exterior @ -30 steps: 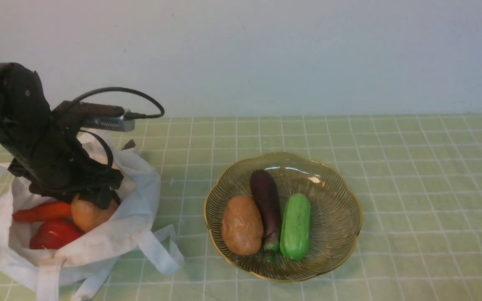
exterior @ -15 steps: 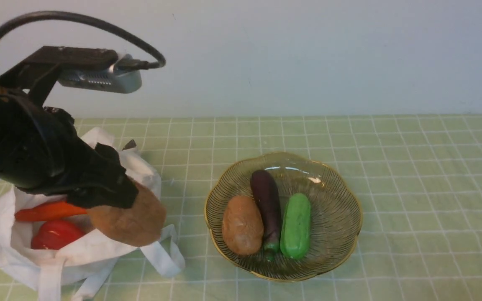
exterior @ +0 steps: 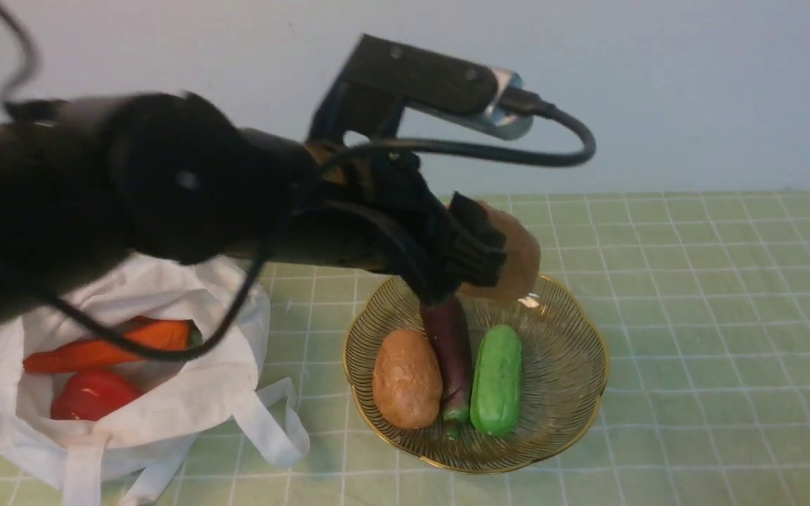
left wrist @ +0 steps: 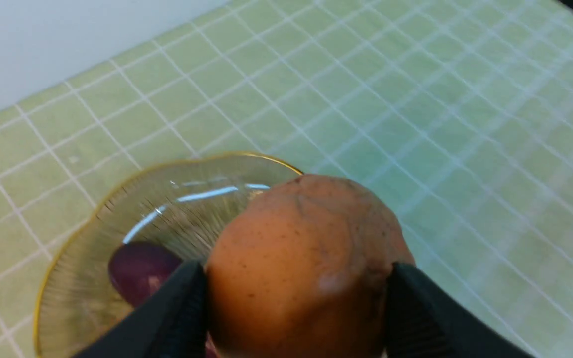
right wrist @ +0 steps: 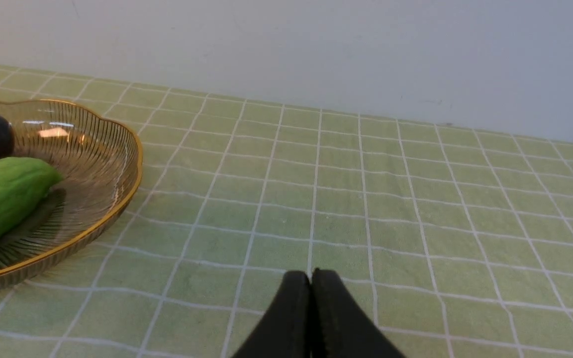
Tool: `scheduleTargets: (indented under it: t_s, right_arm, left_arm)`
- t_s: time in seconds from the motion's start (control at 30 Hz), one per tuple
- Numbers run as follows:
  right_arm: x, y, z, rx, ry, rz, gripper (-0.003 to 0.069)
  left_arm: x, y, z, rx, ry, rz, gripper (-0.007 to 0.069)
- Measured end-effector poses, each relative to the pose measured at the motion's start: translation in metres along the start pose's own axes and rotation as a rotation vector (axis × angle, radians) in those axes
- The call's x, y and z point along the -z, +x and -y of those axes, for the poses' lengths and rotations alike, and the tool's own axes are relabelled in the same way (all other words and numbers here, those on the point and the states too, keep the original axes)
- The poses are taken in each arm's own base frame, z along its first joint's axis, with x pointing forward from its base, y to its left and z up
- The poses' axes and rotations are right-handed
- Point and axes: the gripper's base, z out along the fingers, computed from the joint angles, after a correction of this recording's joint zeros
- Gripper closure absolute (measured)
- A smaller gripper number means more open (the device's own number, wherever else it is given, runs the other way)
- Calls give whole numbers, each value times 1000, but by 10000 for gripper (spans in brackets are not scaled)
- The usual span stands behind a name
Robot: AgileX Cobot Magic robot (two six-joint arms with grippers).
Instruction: Take vegetables from bag on green coffee tablecloth place on plate.
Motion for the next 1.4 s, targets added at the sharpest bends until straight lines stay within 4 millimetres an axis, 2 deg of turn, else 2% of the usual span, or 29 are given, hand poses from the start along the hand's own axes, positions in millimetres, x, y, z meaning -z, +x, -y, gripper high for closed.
scheduleTargets:
  t_s: [0.1, 0.2, 0.27, 0.37, 0.43, 0.53, 0.57, 0.63, 0.7, 0.77, 0.83, 0.87, 0.9, 0.93, 0.97, 1.0, 1.03, 1.07, 1.1, 1.2, 1.3, 1.4]
  right_arm:
    - [0, 0, 0, 0, 0, 0, 673]
    - [0, 0, 0, 0, 0, 0, 673]
    - [0, 0, 0, 0, 0, 0, 673]
    - [0, 0, 0, 0, 0, 0, 673]
    - [0, 0, 0, 0, 0, 0, 673]
    - [0, 0, 0, 0, 0, 0, 673]
    - [0, 0, 0, 0, 0, 0, 673]
    - [0, 0, 0, 0, 0, 0, 673]
    - [0, 0, 0, 0, 0, 0, 673]
    - [0, 0, 0, 0, 0, 0, 673]
    - [0, 0, 0, 0, 0, 0, 673]
    - [0, 0, 0, 0, 0, 0, 673]
    - [0, 0, 0, 0, 0, 0, 673]
    - [0, 0, 0, 0, 0, 0, 673]
    - [0, 0, 0, 0, 0, 0, 673]
    - [0, 0, 0, 0, 0, 0, 673]
    - [0, 0, 0, 0, 0, 0, 673]
    - [0, 0, 0, 0, 0, 0, 673]
    - [0, 0, 0, 0, 0, 0, 673]
    - [0, 0, 0, 0, 0, 0, 673]
    - [0, 0, 0, 0, 0, 0, 673]
    - [0, 0, 0, 0, 0, 0, 673]
  left_arm:
    - [-42, 16, -10, 28, -37, -28, 219]
    - [-70, 28, -18, 31, -71, -20, 218]
    - [-86, 37, -23, 23, -91, -17, 186]
    - [-95, 42, -26, 26, -102, -14, 129]
    - [-100, 46, -27, 26, -106, -25, 48]
    - [-100, 45, -28, 21, -106, -23, -37]
    - [-99, 44, -27, 20, -106, -21, -41]
    - [-88, 35, -27, 24, -90, -36, -54]
    - [-73, 24, -27, 17, -78, -42, -36]
    - [-45, 11, -26, -11, -61, -60, 32]
    - [-11, -1, -24, -44, -56, -59, 161]
    - [-1, -5, -23, -47, -53, -50, 193]
    - [13, -7, -22, -57, -52, -60, 286]
    - [41, -13, -20, -71, -58, -55, 447]
    - [59, -17, -17, -83, -61, -35, 522]
    - [62, -18, -17, -86, -62, -30, 533]
    - [83, -22, -13, -85, -64, 8, 580]
    - [92, -24, -11, -78, -66, 32, 595]
    - [119, -28, -6, -67, -66, 103, 616]
    - [160, -27, 1, -25, -65, 248, 629]
    - [188, -19, 5, -21, -63, 336, 629]
    - [204, -12, 8, -30, -61, 364, 629]
